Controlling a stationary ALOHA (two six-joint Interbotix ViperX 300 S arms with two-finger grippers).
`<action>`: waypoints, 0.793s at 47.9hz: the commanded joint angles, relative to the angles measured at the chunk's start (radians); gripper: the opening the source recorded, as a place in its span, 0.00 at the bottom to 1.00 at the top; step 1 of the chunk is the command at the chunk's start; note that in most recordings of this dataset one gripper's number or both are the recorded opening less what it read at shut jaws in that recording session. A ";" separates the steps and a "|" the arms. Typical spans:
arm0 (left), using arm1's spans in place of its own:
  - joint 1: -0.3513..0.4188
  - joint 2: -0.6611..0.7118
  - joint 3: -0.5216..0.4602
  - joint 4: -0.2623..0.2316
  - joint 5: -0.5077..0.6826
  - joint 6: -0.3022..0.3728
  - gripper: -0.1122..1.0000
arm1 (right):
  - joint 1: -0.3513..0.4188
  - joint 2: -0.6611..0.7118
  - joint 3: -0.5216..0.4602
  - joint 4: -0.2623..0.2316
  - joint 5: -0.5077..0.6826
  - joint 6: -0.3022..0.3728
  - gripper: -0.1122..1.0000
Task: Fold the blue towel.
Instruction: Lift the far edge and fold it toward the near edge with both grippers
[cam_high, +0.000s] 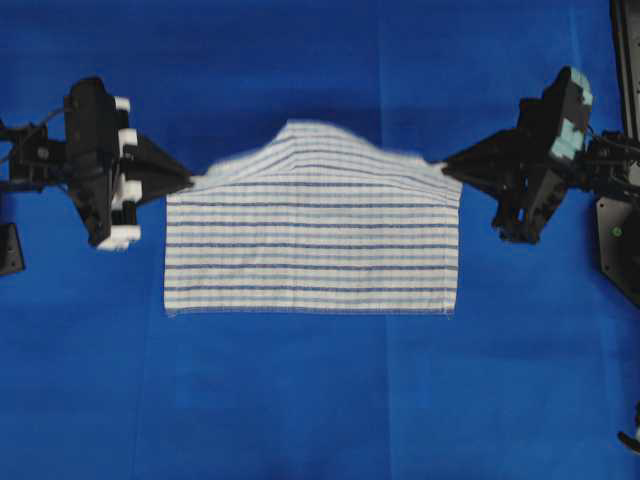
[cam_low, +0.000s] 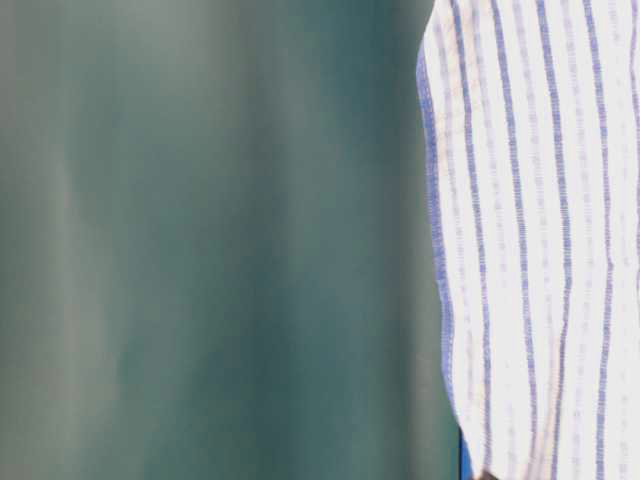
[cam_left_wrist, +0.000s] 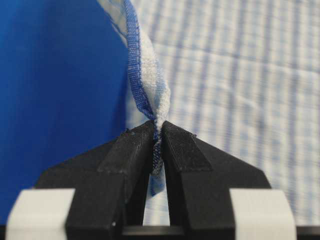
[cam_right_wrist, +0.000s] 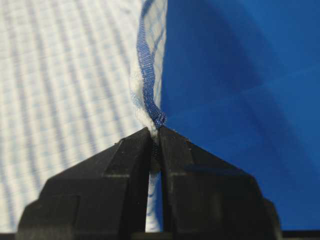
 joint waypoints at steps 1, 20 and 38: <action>-0.040 -0.012 -0.003 0.003 -0.003 -0.018 0.14 | 0.048 -0.011 -0.008 0.028 -0.002 0.000 0.09; -0.175 0.018 -0.015 0.002 -0.011 -0.095 0.14 | 0.267 0.081 -0.040 0.160 -0.006 0.000 0.09; -0.239 0.130 -0.044 0.002 -0.020 -0.097 0.14 | 0.364 0.252 -0.089 0.253 -0.021 0.000 0.09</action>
